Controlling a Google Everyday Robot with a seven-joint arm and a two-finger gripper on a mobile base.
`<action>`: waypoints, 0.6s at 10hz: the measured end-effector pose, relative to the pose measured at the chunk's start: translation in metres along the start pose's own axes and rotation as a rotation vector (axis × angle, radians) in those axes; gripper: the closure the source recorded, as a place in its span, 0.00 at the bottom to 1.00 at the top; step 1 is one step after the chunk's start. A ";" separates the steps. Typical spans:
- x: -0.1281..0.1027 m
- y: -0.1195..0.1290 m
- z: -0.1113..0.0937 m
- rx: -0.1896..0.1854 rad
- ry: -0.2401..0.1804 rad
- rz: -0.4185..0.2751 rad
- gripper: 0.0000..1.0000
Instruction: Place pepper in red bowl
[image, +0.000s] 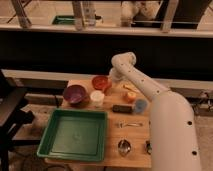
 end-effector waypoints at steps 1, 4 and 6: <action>0.003 0.002 -0.004 0.032 0.002 0.006 0.90; -0.008 -0.012 -0.021 0.074 0.018 -0.010 1.00; -0.011 -0.021 -0.029 0.092 0.035 -0.023 1.00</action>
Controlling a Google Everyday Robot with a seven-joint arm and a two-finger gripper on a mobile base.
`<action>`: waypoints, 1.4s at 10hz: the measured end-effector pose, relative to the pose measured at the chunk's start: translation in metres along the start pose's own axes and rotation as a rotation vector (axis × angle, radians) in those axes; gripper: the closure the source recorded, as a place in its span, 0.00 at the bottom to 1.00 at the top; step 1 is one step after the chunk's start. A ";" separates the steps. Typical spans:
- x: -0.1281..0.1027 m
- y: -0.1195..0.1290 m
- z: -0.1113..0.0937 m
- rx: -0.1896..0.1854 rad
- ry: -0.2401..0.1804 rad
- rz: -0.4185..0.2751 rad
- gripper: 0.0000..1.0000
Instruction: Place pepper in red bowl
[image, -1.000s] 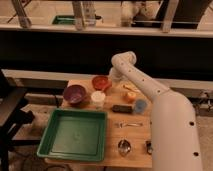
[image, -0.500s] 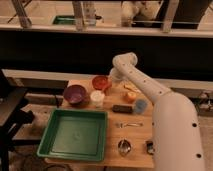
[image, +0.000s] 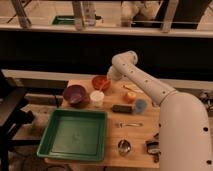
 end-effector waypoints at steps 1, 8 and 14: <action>-0.009 -0.011 -0.001 0.015 0.001 -0.017 1.00; -0.029 -0.039 0.012 0.091 -0.037 -0.060 1.00; -0.024 -0.045 0.025 0.134 -0.027 -0.083 0.96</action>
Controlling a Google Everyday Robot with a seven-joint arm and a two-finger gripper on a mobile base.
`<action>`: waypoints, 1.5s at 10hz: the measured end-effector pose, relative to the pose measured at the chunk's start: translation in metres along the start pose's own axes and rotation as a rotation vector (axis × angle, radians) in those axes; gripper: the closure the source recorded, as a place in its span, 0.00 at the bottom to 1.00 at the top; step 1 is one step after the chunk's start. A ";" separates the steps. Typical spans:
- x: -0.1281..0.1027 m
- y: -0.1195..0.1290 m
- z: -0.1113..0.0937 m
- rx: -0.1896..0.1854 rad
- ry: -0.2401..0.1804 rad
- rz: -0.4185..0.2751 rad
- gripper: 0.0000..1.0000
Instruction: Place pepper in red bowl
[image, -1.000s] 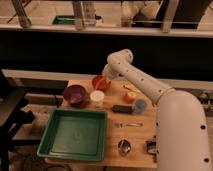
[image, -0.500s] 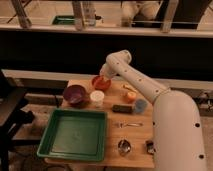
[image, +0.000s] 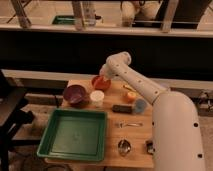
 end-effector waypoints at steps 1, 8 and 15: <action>0.000 0.000 0.004 -0.002 0.002 -0.013 0.85; -0.011 -0.017 0.022 -0.028 0.005 -0.047 0.21; -0.013 -0.020 0.021 -0.018 0.014 -0.060 0.20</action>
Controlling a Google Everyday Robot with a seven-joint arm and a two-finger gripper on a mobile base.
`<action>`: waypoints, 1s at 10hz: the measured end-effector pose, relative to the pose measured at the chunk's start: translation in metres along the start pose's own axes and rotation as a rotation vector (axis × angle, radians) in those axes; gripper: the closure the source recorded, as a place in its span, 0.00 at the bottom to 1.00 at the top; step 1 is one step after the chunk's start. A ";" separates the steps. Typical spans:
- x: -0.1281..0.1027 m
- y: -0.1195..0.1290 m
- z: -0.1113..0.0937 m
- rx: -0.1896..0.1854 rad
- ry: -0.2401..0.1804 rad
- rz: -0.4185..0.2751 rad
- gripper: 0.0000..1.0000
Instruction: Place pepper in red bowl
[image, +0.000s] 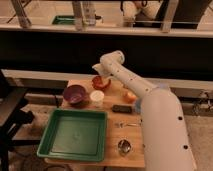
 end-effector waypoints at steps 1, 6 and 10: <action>-0.001 -0.002 -0.003 0.013 0.004 -0.005 0.20; -0.005 -0.009 -0.018 0.049 0.026 -0.018 0.20; 0.001 -0.010 -0.034 0.059 0.033 -0.003 0.20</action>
